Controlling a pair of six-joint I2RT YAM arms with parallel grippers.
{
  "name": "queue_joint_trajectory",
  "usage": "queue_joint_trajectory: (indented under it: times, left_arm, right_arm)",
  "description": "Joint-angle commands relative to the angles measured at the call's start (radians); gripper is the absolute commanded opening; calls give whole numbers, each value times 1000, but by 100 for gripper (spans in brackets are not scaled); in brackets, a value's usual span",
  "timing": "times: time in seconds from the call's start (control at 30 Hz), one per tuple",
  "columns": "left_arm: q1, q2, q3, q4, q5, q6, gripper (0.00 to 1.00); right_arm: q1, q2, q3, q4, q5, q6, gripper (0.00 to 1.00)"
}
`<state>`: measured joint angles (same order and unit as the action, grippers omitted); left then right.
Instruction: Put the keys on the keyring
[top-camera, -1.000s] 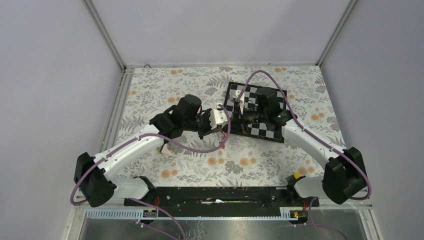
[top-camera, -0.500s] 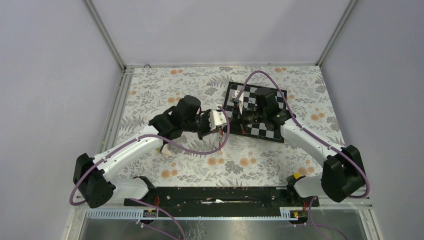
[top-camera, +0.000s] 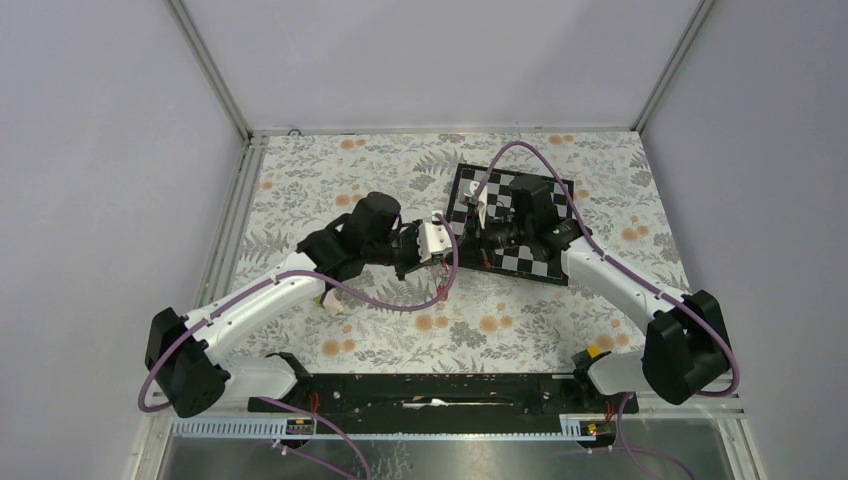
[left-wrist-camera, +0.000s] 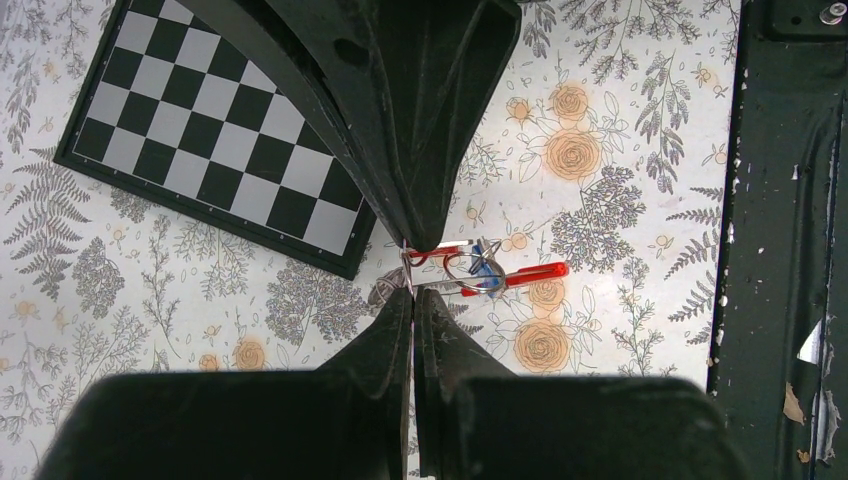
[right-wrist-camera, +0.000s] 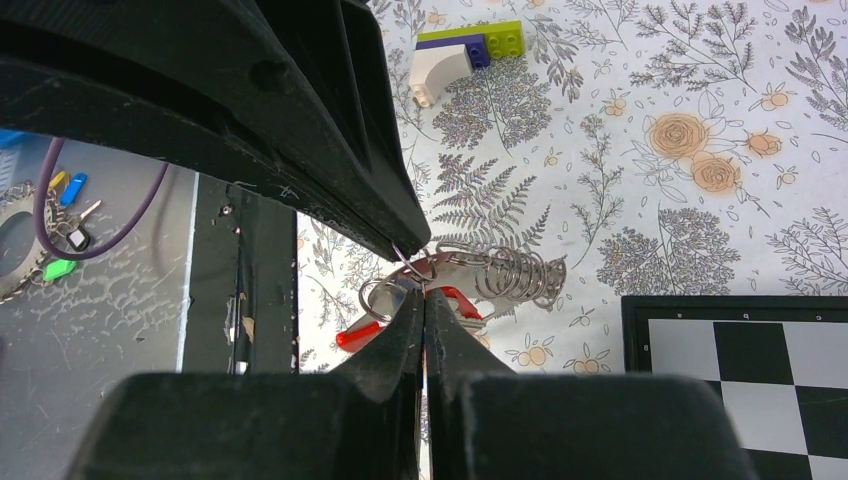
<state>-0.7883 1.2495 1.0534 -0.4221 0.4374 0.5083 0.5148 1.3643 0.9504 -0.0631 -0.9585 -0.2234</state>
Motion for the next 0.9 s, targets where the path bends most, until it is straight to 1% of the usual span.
queue_joint_trajectory:
  times: [0.0, 0.5, 0.87]
  left_arm:
    - [-9, -29, -4, 49, 41, 15, 0]
    - [-8, 5, 3, 49, 59, 12, 0]
    - [-9, 13, 6, 50, 59, 12, 0]
  right_arm:
    - [-10, -31, 9, 31, -22, -17, 0]
    - [-10, -35, 11, 54, -59, 24, 0]
    - [-10, -43, 5, 52, -49, 12, 0]
